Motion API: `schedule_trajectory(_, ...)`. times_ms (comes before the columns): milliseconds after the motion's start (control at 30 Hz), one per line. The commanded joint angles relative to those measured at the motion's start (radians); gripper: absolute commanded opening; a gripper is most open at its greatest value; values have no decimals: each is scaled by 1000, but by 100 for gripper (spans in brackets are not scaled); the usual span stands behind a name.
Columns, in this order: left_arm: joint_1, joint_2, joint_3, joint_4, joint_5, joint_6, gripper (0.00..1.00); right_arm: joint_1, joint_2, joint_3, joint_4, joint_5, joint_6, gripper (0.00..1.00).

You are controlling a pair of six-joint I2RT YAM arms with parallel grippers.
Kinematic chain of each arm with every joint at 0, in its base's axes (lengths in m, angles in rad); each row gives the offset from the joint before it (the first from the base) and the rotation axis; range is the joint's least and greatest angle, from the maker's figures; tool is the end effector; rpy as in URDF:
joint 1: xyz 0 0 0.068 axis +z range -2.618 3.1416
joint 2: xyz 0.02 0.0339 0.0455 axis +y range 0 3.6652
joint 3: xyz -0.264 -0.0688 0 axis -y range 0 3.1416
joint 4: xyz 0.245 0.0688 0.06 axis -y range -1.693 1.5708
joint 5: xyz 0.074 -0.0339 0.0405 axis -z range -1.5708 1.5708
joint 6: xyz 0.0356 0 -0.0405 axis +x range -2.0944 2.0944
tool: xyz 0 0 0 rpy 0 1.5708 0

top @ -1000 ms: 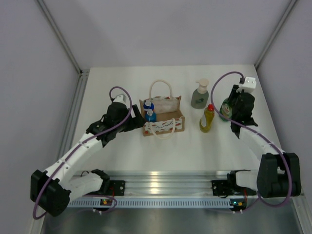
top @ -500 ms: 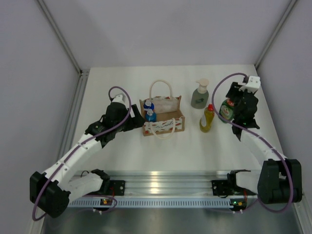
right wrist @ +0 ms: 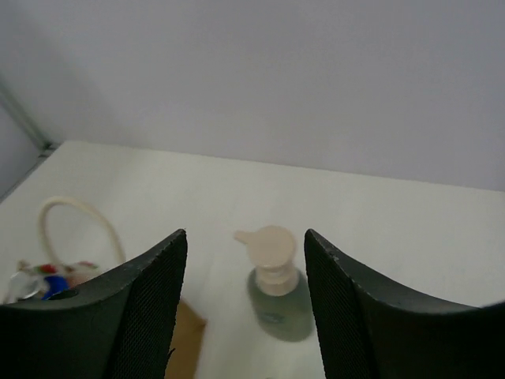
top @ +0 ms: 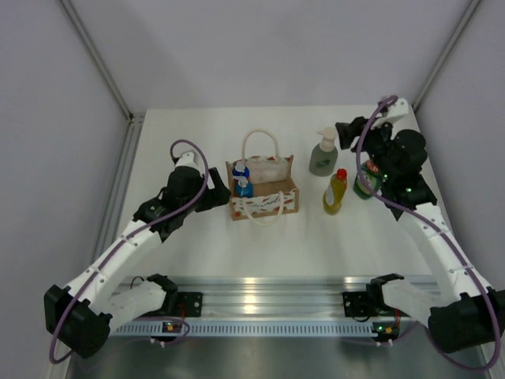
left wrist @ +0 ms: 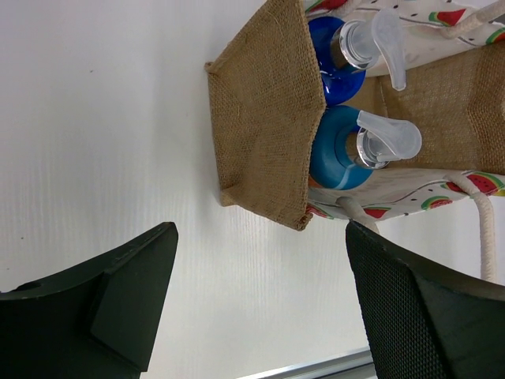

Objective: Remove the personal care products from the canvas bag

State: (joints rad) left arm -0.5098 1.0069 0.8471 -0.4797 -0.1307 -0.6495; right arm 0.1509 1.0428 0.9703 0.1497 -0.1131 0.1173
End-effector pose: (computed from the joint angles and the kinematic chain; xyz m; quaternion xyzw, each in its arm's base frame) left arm 0.1926 -0.1023 0.2917 -0.0915 0.8874 -0.1966 0.4068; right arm 0.2414 0.0408 0.3921 -0.0529 0.6774 0.1360 0.7210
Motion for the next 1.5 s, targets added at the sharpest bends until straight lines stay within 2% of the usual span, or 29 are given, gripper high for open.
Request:
schedule_trajectory(0, -4, -31, 41, 4, -46, 17, 92, 181, 28, 83, -217, -61, 47, 59)
schedule_trajectory(200, -4, -53, 37, 1, -50, 13, 92, 462, 143, 162, -257, -91, 6, 61)
schedule_trajectory(300, -4, -68, 33, 0, -63, -4, 92, 577, 233, 209, -263, -71, -25, 75)
schedule_trajectory(400, -4, -85, 26, 0, -61, -18, 93, 656, 333, 254, -263, 10, -48, 75)
schedule_trajectory(667, -4, -105, 7, 3, -66, -38, 94, 720, 561, 380, -283, 107, 4, 69)
schedule_trajectory(833, -4, -105, -3, 3, -67, -33, 95, 748, 606, 387, -289, 136, -16, 67)
schedule_trajectory(933, -4, -99, -6, 3, -67, -33, 95, 765, 625, 377, -268, 167, -31, 61)
schedule_trajectory(1167, -4, -88, -16, 3, -56, -35, 95, 777, 594, 259, -36, 179, -45, 51)
schedule_trajectory(1267, -4, -90, -19, 3, -52, -33, 95, 777, 600, 209, 60, 207, -45, 49)
schedule_trajectory(1400, -4, -96, -20, 4, -52, -26, 95, 776, 608, 165, 161, 231, -39, 41)
schedule_trajectory(1467, -4, -100, -20, 3, -53, -21, 95, 776, 611, 148, 191, 227, -36, 40)
